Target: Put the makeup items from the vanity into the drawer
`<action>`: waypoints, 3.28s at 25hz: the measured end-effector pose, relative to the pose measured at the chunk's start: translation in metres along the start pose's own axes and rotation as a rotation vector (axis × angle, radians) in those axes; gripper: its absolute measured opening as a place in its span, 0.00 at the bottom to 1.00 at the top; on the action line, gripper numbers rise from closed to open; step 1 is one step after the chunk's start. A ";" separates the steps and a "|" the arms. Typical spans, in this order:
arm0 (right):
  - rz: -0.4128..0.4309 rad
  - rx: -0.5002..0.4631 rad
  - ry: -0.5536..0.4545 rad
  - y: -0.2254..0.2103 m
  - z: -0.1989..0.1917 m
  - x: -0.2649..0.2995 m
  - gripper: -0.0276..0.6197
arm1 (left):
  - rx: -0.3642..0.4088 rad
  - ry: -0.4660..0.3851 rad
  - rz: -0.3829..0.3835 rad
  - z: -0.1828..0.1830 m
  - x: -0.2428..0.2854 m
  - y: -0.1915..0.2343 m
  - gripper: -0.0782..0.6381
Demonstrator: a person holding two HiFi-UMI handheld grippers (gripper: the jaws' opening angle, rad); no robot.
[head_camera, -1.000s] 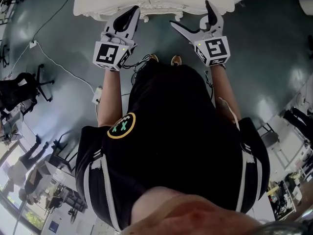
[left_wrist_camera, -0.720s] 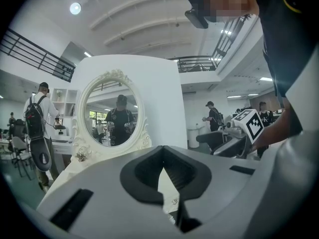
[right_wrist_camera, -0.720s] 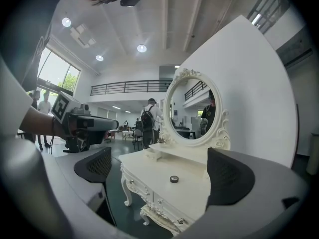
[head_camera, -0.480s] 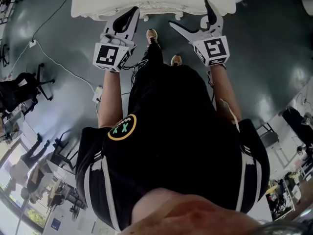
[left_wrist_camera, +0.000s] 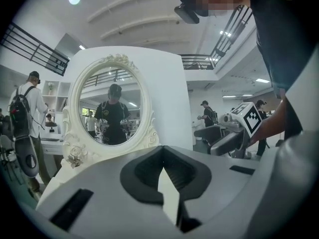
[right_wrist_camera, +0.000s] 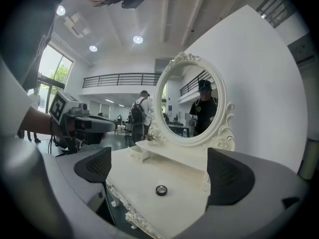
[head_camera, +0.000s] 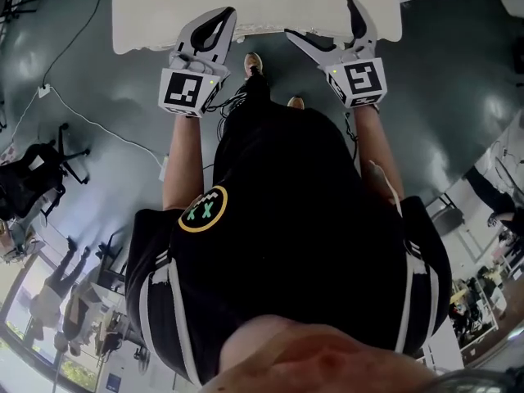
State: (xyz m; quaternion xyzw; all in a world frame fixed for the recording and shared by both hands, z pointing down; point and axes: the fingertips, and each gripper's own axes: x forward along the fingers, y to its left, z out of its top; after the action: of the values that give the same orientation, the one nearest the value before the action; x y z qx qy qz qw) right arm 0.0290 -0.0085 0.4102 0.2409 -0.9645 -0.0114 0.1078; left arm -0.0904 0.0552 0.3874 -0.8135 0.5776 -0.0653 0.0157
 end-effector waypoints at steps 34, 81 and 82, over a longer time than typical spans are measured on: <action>0.109 -0.023 0.178 -0.043 -0.084 0.165 0.97 | -0.022 0.077 -0.004 -0.022 0.097 0.083 0.13; 0.371 -0.187 0.515 -0.002 -0.228 0.222 0.41 | -0.025 0.098 0.046 -0.025 0.088 0.104 0.13; 0.373 -0.190 0.514 -0.001 -0.228 0.222 0.41 | -0.025 0.093 0.047 -0.024 0.089 0.104 0.13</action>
State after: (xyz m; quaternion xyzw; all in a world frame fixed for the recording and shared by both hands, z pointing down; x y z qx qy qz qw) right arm -0.1131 -0.1064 0.6777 0.0442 -0.9278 -0.0203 0.3700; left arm -0.1619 -0.0619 0.4084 -0.7960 0.5973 -0.0954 -0.0198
